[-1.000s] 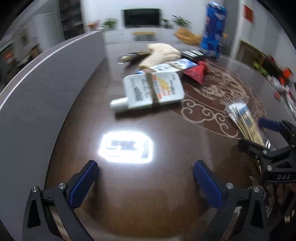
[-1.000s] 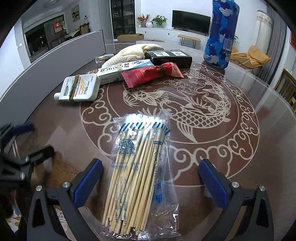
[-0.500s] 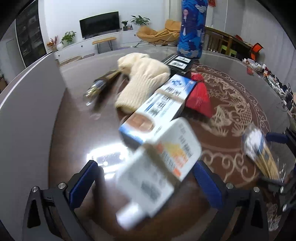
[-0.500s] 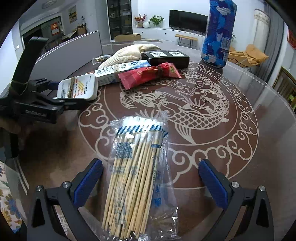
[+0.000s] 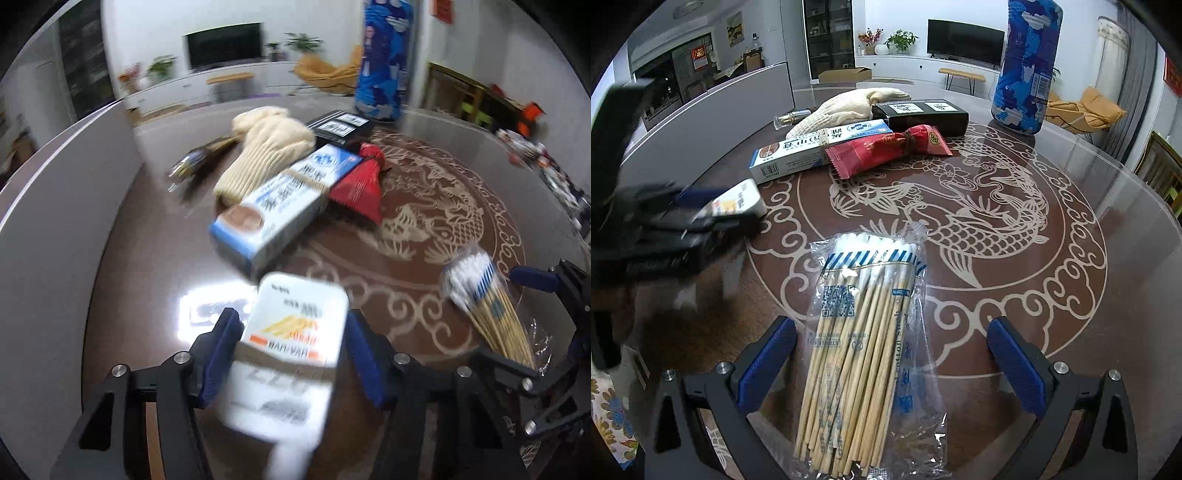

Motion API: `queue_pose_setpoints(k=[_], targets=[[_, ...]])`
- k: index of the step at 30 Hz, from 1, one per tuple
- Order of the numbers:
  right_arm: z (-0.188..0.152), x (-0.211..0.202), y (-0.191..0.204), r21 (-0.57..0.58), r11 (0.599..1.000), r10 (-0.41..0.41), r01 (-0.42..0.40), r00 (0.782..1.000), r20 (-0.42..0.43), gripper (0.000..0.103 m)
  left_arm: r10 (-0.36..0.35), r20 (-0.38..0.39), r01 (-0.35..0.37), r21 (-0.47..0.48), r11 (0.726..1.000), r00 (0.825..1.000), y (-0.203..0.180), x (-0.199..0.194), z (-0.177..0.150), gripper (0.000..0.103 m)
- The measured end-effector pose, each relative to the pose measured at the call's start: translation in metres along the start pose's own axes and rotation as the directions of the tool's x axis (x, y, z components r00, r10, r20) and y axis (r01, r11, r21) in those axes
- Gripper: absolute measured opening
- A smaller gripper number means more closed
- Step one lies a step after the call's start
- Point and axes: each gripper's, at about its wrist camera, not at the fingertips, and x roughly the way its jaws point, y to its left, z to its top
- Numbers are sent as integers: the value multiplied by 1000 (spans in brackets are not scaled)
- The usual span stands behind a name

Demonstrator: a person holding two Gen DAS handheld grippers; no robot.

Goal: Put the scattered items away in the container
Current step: 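Grasp the white sunscreen bottle with left tool while right tool grasps the swab bag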

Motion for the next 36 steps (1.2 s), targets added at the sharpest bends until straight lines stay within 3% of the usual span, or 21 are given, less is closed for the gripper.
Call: queue_pose_setpoints(k=[2,3,4,11,12,14,15,16,17,19,20,24,26,30,36], targets=[[-3,-2,-1,-31,999,20,-20,1000,-1,103,22,-13,-22,-20,1000,1000,-4,-6,-11,71],[-6,-4,-1,-50,998,31,-31,1000,-4,103,24,-25,-25,-23,999,999,-6,-8,-16,86],[-9,-6,-2,-68,997,43,-43,999,-9,103,25,-32,-26,-21,999,999,-6,-9,-21,91],[-10,-10,-7,-137,989,40,-52,995,-92,103,8,-17,-8,4,1000,1000,0,-17,-33,91],[-8,-10,-2,-156,987,32,-46,995,-90,103,7,-15,-7,4,1000,1000,0,-16,-33,90],[-3,-8,8,-183,982,28,-45,995,-93,100,8,-2,-8,3,1000,1000,-1,-18,-32,79],[-1,-7,13,-190,980,33,-50,995,-91,98,10,7,-10,0,1000,1000,-2,-20,-32,66],[1,-7,17,-190,980,43,-59,995,-88,85,15,9,-15,-7,1000,1000,-1,-21,-31,51],[4,-7,20,-178,981,62,-77,994,-90,62,15,6,-15,-19,1000,1000,1,-22,-31,51],[9,-7,21,-142,986,76,-92,991,-112,40,2,-3,-2,-35,999,1000,4,-25,-31,51],[11,-7,22,-144,986,70,-87,990,-124,36,-6,-8,5,-40,999,1000,4,-27,-32,51],[12,-24,21,-127,988,76,-92,989,-129,34,-47,16,48,-80,996,999,7,-44,-41,51],[15,-39,15,-99,989,103,-112,990,-97,34,-50,33,52,-87,995,998,7,-52,-45,51],[17,-43,11,-105,989,91,-105,988,-124,34,-55,45,58,-89,994,997,6,-63,-51,51],[32,-58,14,-88,985,138,-148,985,-108,34,-72,100,83,-112,990,992,14,-93,-46,50]])
